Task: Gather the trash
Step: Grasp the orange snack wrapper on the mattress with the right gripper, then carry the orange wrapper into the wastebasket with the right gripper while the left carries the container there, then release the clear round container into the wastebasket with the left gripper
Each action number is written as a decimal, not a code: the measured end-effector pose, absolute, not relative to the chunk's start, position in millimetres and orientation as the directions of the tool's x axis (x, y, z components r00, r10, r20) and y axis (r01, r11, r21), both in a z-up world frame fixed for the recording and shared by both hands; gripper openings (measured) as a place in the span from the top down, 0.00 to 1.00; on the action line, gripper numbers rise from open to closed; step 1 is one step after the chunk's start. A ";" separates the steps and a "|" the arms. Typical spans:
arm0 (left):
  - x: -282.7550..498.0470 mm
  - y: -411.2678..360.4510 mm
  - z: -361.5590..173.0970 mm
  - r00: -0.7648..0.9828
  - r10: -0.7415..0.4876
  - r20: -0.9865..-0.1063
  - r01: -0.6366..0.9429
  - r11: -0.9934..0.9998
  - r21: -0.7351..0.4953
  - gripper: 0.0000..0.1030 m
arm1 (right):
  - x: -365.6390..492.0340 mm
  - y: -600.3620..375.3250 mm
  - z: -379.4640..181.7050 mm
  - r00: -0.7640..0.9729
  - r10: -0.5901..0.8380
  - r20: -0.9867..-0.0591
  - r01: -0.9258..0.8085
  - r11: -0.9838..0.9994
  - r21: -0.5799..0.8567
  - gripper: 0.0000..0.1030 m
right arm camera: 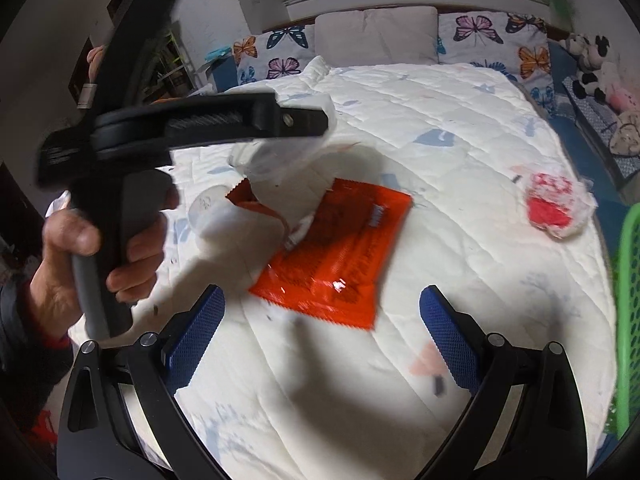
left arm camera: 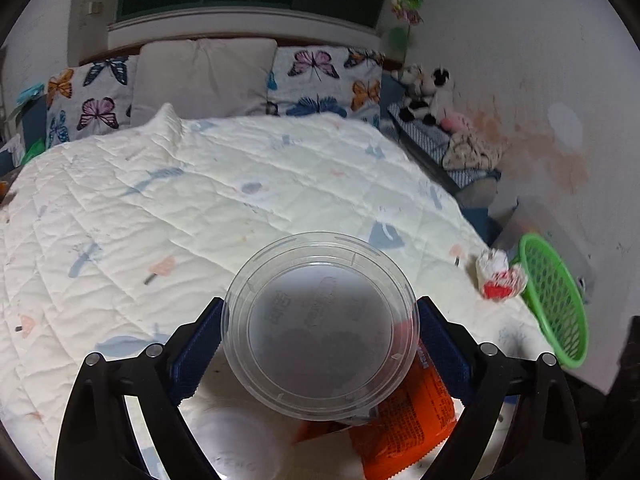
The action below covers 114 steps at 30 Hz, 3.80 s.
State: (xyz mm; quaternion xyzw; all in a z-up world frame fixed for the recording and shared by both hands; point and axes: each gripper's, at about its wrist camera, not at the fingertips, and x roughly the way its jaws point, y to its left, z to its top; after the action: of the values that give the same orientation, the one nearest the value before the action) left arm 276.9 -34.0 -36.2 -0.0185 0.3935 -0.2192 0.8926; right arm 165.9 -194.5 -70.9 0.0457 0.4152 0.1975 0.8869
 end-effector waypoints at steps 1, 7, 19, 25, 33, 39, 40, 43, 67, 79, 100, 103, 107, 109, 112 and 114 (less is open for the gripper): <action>275.3 -29.7 -32.2 0.606 -0.401 -0.687 0.368 0.907 -0.204 0.13 | 168.8 -191.6 -71.5 0.577 0.388 -0.719 -0.309 0.918 0.247 0.06; 268.7 -1.4 -19.5 0.654 -0.375 -0.657 0.309 0.925 -0.221 0.13 | 190.6 -174.8 -79.2 0.565 0.358 -0.744 -0.268 0.932 0.244 0.07; 249.6 25.1 -15.3 0.679 -0.361 -0.640 0.274 0.932 -0.235 0.13 | 204.3 -152.7 -95.1 0.570 0.186 -0.801 -0.233 0.971 0.060 0.27; 241.7 25.0 -13.4 0.674 -0.368 -0.640 0.275 0.930 -0.245 0.13 | 192.9 -172.5 -89.0 0.574 0.211 -0.791 -0.228 0.969 0.093 0.41; 229.6 7.5 -4.9 0.670 -0.386 -0.634 0.314 0.921 -0.230 0.12 | 167.6 -206.7 -68.6 0.605 0.214 -0.767 -0.201 0.973 0.113 0.42; 221.1 -24.5 -2.7 0.642 -0.421 -0.641 0.363 0.903 -0.230 0.12 | 142.7 -248.0 -48.9 0.644 0.197 -0.739 -0.148 0.980 0.132 0.42; 219.7 -30.6 -2.8 0.637 -0.426 -0.642 0.372 0.900 -0.228 0.13 | 141.2 -253.0 -46.6 0.649 0.191 -0.736 -0.140 0.981 0.131 0.42; 216.0 -51.1 -2.8 0.620 -0.446 -0.646 0.401 0.887 -0.227 0.12 | 133.6 -276.7 -40.6 0.666 0.161 -0.729 -0.096 0.987 0.130 0.42; 207.9 -190.1 -6.4 0.515 -0.525 -0.678 0.558 0.805 -0.200 0.12 | 116.4 -450.5 -68.5 0.629 -0.084 -0.773 0.240 0.966 0.091 0.27; 194.1 -259.1 -12.0 0.456 -0.558 -0.693 0.636 0.749 -0.185 0.12 | 88.1 -480.0 -59.5 0.641 -0.111 -0.760 0.293 0.950 0.108 0.25; 166.7 -348.2 -39.1 0.352 -0.566 -0.745 0.699 0.688 -0.193 0.11 | 30.6 -512.8 -38.1 0.677 -0.159 -0.718 0.355 0.926 0.130 0.26; 163.8 -349.2 -38.7 0.350 -0.569 -0.744 0.702 0.686 -0.194 0.09 | 31.5 -513.1 -37.7 0.678 -0.155 -0.719 0.353 0.926 0.133 0.25; 165.6 -343.2 -34.9 0.353 -0.583 -0.732 0.698 0.685 -0.210 0.08 | 29.6 -510.2 -36.6 0.682 -0.151 -0.716 0.347 0.928 0.134 0.26; 165.0 -336.9 -32.0 0.358 -0.586 -0.727 0.696 0.686 -0.211 0.08 | 29.6 -507.7 -34.3 0.687 -0.145 -0.712 0.340 0.930 0.139 0.26; 161.2 -324.4 -25.9 0.391 -0.578 -0.717 0.693 0.697 -0.184 0.08 | 30.7 -502.9 -32.0 0.693 -0.132 -0.709 0.326 0.934 0.145 0.26; 160.9 -309.6 -22.2 0.415 -0.568 -0.711 0.680 0.713 -0.172 0.08 | 33.5 -496.7 -30.1 0.697 -0.125 -0.706 0.312 0.939 0.142 0.25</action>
State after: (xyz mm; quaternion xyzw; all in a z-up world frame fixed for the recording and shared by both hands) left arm 160.9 -309.6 -22.2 0.0717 0.3924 -0.3722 0.8381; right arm 33.5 -496.7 -30.1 0.1265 0.3702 -0.1196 0.9125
